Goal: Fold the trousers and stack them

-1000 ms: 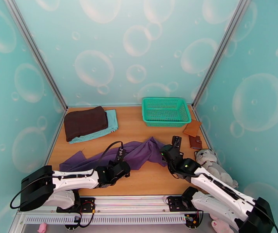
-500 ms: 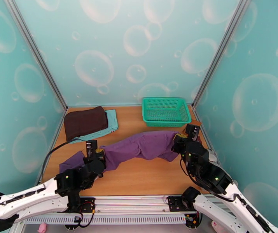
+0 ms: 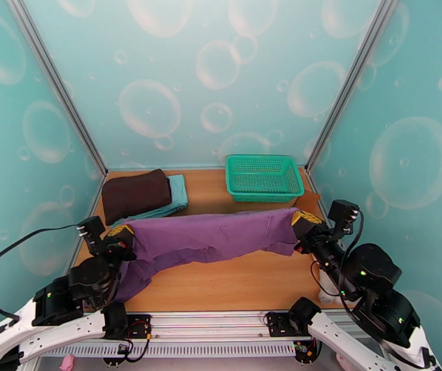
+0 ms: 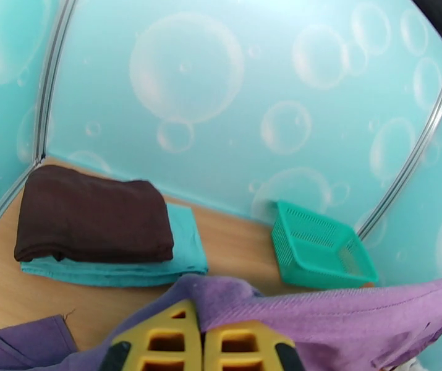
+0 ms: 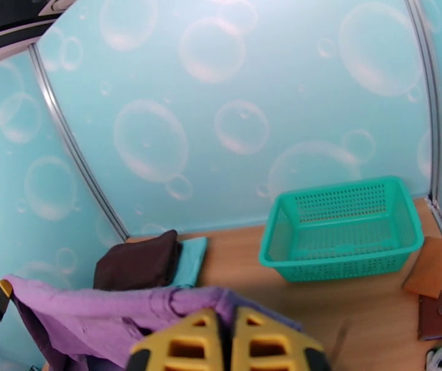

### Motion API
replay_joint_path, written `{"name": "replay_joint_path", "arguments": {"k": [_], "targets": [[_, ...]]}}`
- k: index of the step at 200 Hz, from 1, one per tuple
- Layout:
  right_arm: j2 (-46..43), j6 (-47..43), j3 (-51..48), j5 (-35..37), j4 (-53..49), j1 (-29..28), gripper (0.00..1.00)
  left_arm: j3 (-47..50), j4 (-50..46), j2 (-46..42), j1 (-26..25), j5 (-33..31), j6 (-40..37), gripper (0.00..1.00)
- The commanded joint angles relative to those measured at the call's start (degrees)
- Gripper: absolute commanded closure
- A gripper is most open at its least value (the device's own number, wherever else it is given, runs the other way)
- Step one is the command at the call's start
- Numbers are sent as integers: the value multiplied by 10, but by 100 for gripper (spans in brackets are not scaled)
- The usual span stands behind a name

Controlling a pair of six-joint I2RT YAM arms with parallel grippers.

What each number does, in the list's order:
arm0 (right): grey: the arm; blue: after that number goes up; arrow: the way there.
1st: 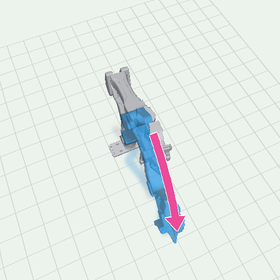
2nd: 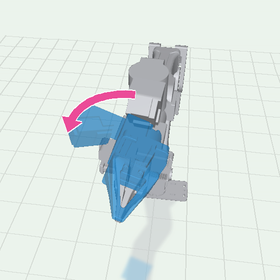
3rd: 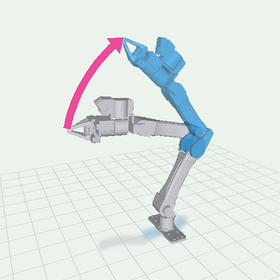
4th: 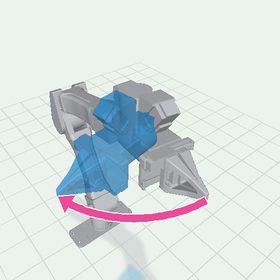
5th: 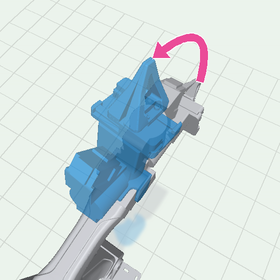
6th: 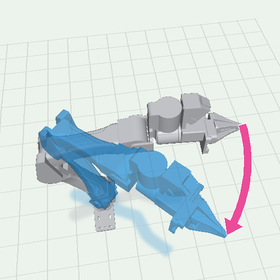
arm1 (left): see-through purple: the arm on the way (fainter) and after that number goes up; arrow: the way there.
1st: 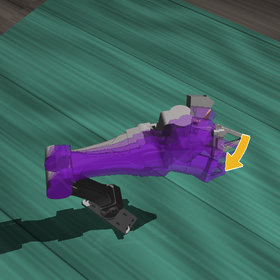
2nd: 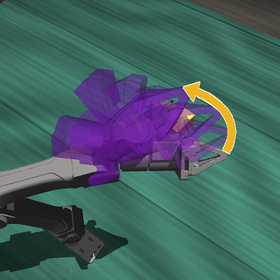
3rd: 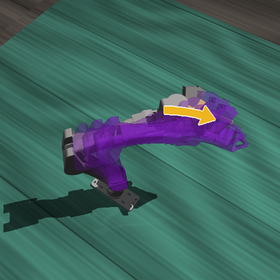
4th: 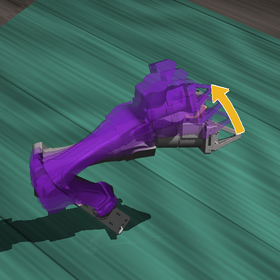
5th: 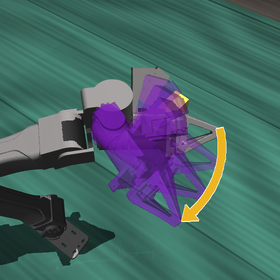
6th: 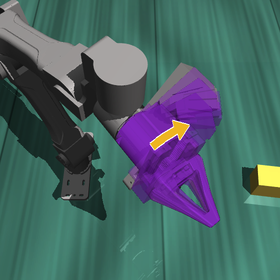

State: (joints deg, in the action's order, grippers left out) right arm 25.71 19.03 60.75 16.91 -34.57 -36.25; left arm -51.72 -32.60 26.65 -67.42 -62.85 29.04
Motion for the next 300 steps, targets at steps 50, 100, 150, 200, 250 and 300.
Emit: {"name": "replay_joint_path", "arguments": {"k": [50, 100, 150, 200, 250, 300], "targets": [[31, 54, 70, -116, -7, 7, 100, -83, 66, -43, 5, -34, -139, 100], [-1, 54, 40, -197, 42, 19, 100, -78, 122, -50, 5, -81, -195, 100], [49, 78, 57, -28, -71, 27, 100, -54, 173, -42, 4, -94, -259, 100], [79, 104, -8, 71, -63, 27, 100, -18, 175, 59, 11, -146, -270, 100], [139, 92, -17, 153, -74, 43, 100, 4, 104, 168, 249, 162, -167, 100], [196, 62, -79, 53, -5, 212, 100, 21, 244, 373, 411, 363, -124, 100]]}}
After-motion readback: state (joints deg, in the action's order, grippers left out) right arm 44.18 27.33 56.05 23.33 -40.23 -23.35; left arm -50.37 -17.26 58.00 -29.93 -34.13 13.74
